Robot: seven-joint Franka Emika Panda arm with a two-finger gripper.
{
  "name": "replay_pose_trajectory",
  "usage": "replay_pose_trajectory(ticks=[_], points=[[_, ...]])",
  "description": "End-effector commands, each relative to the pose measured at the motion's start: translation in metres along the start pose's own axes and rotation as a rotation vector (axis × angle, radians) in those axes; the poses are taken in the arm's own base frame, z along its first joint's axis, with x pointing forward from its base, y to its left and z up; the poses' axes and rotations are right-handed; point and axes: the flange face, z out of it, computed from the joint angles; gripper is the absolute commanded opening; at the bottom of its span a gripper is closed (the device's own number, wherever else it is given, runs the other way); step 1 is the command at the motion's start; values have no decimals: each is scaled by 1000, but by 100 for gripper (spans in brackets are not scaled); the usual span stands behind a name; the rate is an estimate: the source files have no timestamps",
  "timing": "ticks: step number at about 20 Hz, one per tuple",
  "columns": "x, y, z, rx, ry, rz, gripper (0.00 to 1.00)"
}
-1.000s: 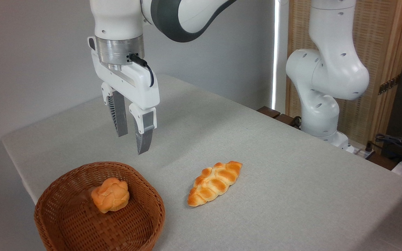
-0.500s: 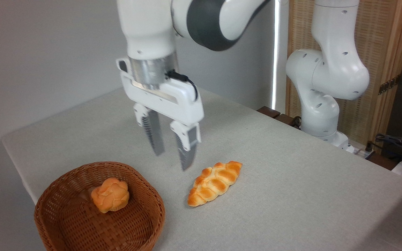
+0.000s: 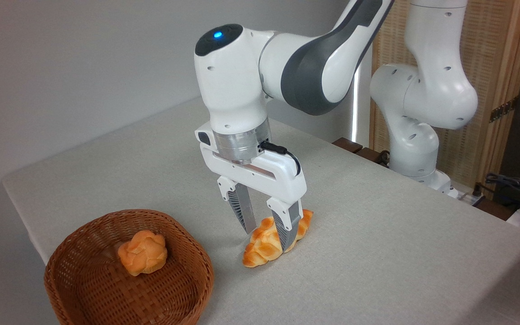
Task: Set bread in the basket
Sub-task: 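Move the open gripper over the braided roll and lower onto it, then close the gripper on the middle of the braided roll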
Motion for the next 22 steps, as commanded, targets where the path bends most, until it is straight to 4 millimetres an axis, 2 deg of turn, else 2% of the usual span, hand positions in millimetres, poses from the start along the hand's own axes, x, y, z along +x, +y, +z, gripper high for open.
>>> replay_pose_trajectory(ticks=[1, 9, 12, 14, 19, 22], points=[[1, 10, 10, 6, -9, 30, 100], [4, 11, 17, -1, -23, 38, 98], [5, 10, 24, -8, -35, 39, 66], [6, 10, 27, -11, -42, 41, 53], [6, 10, 28, -11, -44, 41, 52], [6, 10, 28, -11, -44, 41, 46]])
